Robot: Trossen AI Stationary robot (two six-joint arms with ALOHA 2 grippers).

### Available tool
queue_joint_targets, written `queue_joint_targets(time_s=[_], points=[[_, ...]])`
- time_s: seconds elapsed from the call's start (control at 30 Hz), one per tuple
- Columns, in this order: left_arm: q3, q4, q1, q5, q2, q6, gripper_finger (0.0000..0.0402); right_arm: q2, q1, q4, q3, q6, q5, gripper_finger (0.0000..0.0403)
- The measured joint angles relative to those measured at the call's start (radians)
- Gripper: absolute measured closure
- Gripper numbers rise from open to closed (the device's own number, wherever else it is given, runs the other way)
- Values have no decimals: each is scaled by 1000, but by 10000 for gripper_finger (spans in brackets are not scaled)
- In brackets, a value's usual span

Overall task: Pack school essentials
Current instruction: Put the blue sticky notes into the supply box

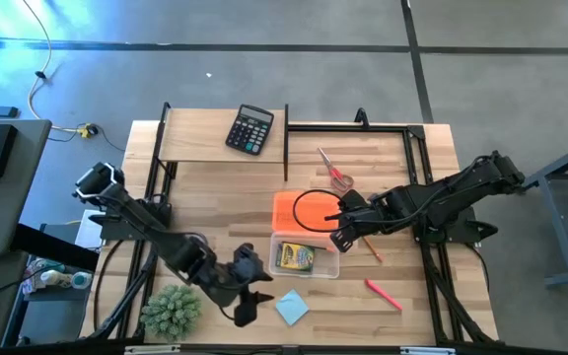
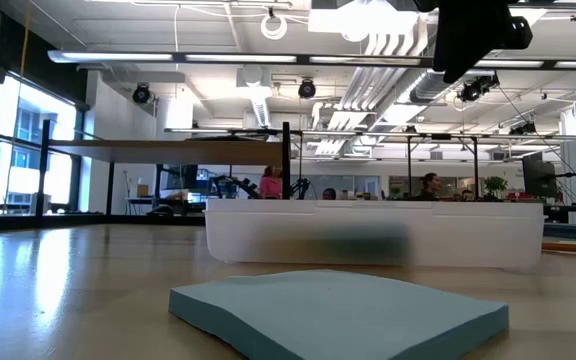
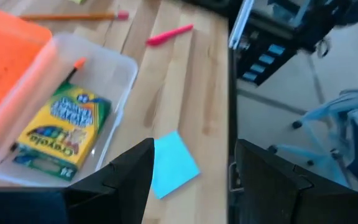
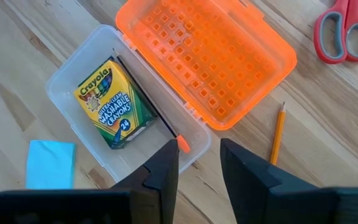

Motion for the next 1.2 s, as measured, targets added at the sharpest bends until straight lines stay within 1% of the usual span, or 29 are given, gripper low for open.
queue_joint_targets(time_s=[0.13, 0.23, 0.37, 0.5, 0.57, 0.67, 0.73, 0.83, 0.93, 1.07, 1.2], points=[[-1, 22, -1, 28, 48, 34, 188, 0, 0, 6, 0, 0, 0, 293], [-1, 64, -7, 44, 79, 106, 188, 0, 0, 10, 0, 0, 0, 293], [-1, 99, -17, 86, 102, 274, 188, 0, 0, 15, 0, 0, 0, 293], [-1, 111, -25, 101, 112, 457, 188, 0, 0, 18, 0, 0, 0, 293], [-1, 144, -29, 101, 111, 539, 188, 0, 0, 18, 0, 0, 0, 293], [-1, 190, -29, 102, 111, 642, 188, 0, 0, 18, 0, 0, 0, 293], [-1, 205, -28, 124, 110, 682, 188, 0, 0, 18, 0, 0, 0, 293], [-1, 206, -25, 169, 110, 721, 187, 0, 0, 18, 0, 0, 0, 293], [-1, 206, -19, 202, 110, 757, 175, 0, 0, 18, 0, 0, 0, 293], [-1, 204, -17, 208, 110, 757, 135, 0, 0, 18, 0, 0, 0, 293], [-1, 206, -4, 206, 110, 636, 85, 0, 0, 18, 0, 0, 0, 293]])
